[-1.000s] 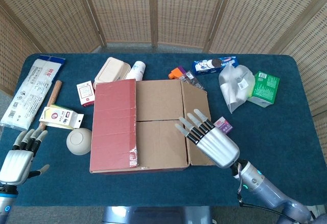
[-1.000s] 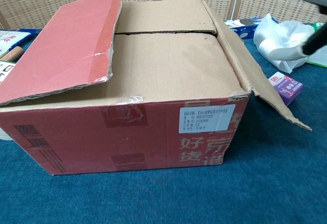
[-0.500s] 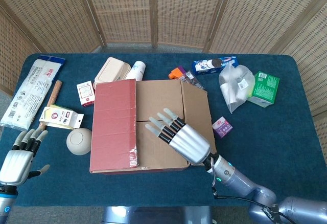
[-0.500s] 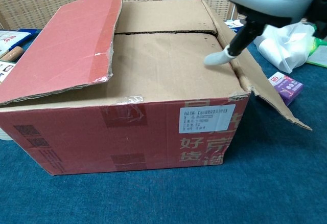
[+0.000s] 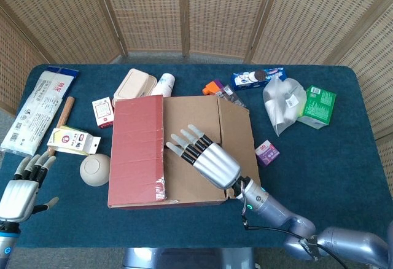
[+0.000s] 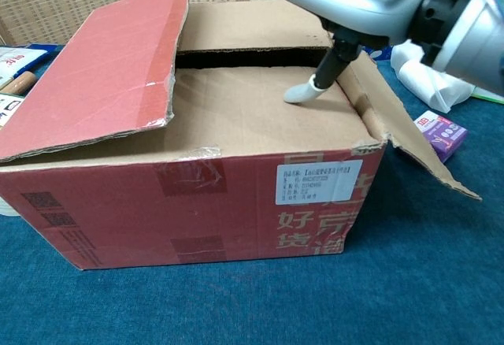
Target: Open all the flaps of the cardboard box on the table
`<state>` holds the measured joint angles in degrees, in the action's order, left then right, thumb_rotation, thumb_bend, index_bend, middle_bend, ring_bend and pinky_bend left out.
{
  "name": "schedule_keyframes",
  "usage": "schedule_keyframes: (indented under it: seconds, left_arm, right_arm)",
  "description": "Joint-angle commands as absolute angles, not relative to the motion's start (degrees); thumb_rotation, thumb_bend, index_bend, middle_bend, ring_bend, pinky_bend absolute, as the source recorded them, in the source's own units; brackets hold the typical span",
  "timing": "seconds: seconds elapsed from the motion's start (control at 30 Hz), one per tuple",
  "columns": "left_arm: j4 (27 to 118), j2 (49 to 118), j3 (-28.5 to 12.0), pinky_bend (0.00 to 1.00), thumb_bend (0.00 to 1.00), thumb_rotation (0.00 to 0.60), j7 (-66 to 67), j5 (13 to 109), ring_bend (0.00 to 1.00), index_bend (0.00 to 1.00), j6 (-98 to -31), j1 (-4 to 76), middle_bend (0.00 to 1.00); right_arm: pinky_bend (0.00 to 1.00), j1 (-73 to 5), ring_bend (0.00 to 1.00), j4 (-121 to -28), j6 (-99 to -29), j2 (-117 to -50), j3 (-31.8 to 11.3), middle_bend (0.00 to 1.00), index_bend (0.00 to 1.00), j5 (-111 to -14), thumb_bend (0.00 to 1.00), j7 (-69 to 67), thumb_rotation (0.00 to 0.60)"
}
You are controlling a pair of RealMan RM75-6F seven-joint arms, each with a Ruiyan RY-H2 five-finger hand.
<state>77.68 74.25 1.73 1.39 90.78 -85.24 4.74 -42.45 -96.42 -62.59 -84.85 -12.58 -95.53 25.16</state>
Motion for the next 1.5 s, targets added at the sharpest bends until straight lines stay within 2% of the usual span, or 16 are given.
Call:
schedule_keyframes:
  seconds: [0.03, 0.33, 0.57, 0.83, 1.23, 1.5]
  left_arm:
    - [77.6, 74.3, 1.7, 0.0, 0.1, 0.6, 1.4, 90.7, 0.0, 0.07, -85.2, 4.7, 0.0]
    - [77.2, 74.5, 1.7, 0.0, 0.1, 0.6, 1.4, 90.4, 0.0, 0.07, -84.9, 4.8, 0.0]
    - [77.3, 74.6, 1.7, 0.0, 0.1, 0.6, 1.3, 90.5, 0.0, 0.07, -84.9, 4.8, 0.0]
    - [78.8, 74.1, 1.2, 0.0, 0.1, 0.6, 1.1, 91.4, 0.0, 0.07, -85.6, 5.4, 0.0]
    - [87.3, 69.2, -1.8, 0.0, 0.09, 0.6, 2.4, 95.1, 0.0, 0.07, -85.9, 9.9, 0.0]
    - [92.3, 63.8, -4.2, 0.0, 0.06, 0.6, -0.8, 97.3, 0.0, 0.06, -82.1, 15.6, 0.0]
  right_arm:
    - [0.0, -43.3, 0.0, -94.7, -63.1, -86.7, -13.0, 0.0, 0.0, -94.4, 0.13, 22.3, 0.6]
    - [0.01, -44.3, 0.0, -93.8, -63.6, -88.4, -14.6, 0.0, 0.0, -90.7, 0.13, 15.7, 0.6]
    - [0.03, -43.9, 0.0, -95.1, -65.1, -87.5, -16.4, 0.0, 0.0, -87.5, 0.13, 11.6, 0.6]
    - [0.03, -43.6, 0.0, -95.7, -65.7, -85.2, -16.5, 0.0, 0.0, -86.5, 0.14, 12.5, 0.6]
    - [0.03, -40.5, 0.0, -96.4, -69.5, -78.9, -15.9, 0.0, 0.0, -86.6, 0.14, 12.7, 0.6]
    - [0.03, -34.9, 0.0, -96.8, -74.0, -72.2, -15.3, 0.0, 0.0, -84.4, 0.14, 9.7, 0.6]
